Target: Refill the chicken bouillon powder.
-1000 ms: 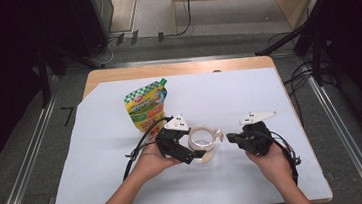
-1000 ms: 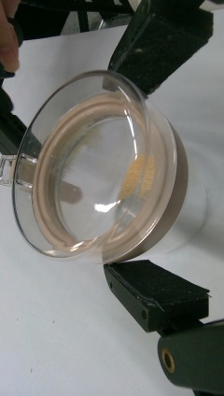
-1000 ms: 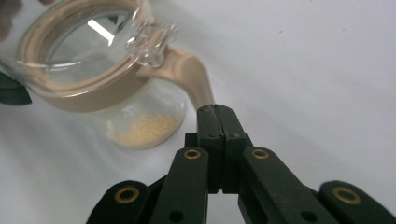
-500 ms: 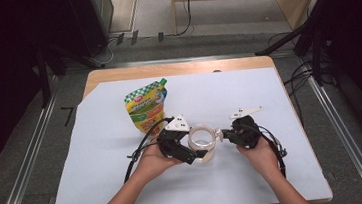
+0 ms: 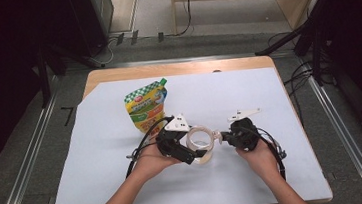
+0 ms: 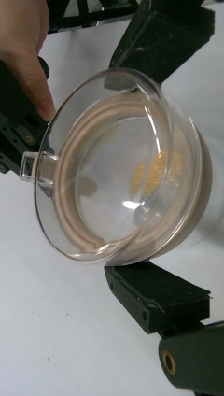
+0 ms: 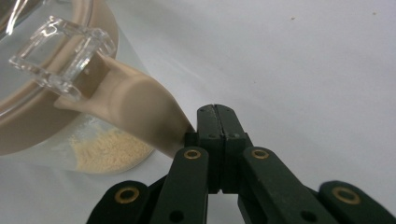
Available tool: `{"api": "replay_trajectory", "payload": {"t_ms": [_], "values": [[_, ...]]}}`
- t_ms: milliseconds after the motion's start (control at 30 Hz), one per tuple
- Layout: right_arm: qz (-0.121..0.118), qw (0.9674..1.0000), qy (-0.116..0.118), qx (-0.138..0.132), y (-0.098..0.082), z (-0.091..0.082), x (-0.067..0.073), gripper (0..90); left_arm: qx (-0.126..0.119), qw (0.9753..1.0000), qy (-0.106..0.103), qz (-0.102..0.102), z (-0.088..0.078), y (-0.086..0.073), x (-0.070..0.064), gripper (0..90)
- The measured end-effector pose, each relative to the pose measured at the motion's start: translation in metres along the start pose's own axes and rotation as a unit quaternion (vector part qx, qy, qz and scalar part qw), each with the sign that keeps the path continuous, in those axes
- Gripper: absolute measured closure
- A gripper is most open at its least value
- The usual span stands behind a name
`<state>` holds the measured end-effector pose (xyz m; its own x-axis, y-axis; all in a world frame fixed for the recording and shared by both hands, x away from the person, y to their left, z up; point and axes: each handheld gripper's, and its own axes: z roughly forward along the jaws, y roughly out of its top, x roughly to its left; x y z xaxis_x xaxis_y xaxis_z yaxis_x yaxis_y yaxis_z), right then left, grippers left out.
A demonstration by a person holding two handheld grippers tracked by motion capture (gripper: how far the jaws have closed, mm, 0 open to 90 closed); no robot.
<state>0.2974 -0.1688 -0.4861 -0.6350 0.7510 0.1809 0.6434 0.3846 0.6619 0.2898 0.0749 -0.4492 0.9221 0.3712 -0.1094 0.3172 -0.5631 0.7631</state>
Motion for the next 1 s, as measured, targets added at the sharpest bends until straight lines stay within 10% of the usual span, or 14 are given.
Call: {"api": "replay_trajectory", "payload": {"t_ms": [667, 733, 1000], "values": [[-0.001, 1.0000, 0.001, -0.002, -0.002, -0.001, 0.005, 90.0, -0.003, 1.0000, 0.000, 0.004, -0.013, 0.014, -0.002, 13.1], [-0.001, 1.0000, 0.005, -0.004, -0.002, -0.001, 0.005, 90.0, -0.033, 0.9978, -0.054, -0.021, -0.018, 0.015, 0.000, 30.5], [-0.008, 1.0000, 0.004, -0.003, -0.002, -0.001, 0.009, 90.0, -0.011, 0.9983, -0.055, -0.012, -0.024, 0.027, -0.009, 53.3]]}}
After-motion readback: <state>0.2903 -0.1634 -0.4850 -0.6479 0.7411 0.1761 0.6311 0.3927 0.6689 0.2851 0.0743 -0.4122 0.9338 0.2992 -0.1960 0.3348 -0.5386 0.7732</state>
